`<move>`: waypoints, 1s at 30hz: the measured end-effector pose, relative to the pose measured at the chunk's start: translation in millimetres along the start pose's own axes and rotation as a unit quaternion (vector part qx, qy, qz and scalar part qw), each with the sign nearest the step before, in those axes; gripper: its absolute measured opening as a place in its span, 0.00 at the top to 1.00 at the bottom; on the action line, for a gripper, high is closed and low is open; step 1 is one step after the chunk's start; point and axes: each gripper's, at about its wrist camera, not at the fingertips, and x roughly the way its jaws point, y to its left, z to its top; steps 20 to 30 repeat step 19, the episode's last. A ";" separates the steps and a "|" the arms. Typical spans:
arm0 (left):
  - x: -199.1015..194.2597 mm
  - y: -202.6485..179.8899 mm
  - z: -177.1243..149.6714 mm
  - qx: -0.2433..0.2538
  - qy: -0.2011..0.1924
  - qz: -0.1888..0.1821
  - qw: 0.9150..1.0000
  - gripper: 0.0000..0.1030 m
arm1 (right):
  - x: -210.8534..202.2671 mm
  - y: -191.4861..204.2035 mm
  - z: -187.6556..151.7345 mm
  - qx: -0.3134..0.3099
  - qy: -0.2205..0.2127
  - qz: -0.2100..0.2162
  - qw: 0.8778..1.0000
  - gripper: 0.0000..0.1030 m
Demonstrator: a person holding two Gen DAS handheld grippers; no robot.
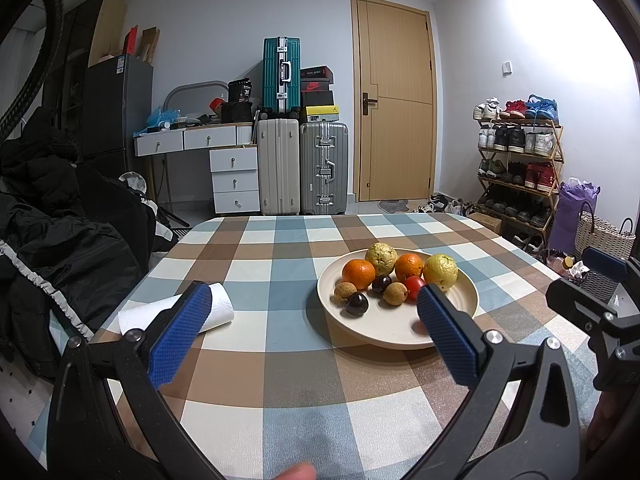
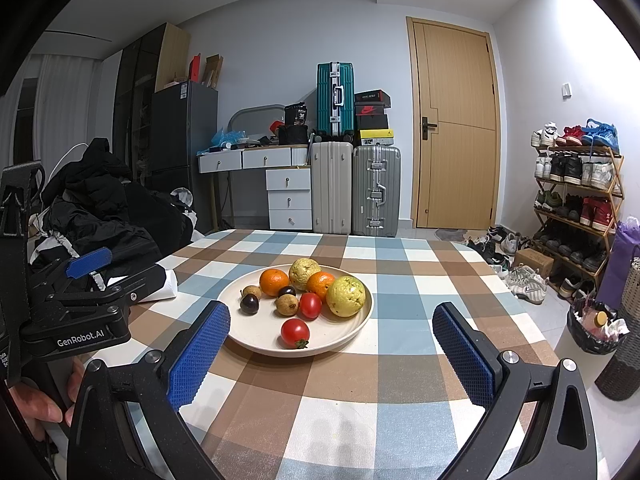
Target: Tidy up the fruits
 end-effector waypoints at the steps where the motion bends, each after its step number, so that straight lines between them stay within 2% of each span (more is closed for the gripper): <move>1: -0.6 -0.1 0.2 0.000 0.000 0.000 1.000 0.00 | -0.1 0.0 0.0 0.000 0.000 0.000 1.000 0.00; 30: -2.5 -0.7 0.3 0.001 0.000 -0.002 1.000 0.00 | -0.1 -0.2 0.1 0.000 0.000 0.000 1.000 0.00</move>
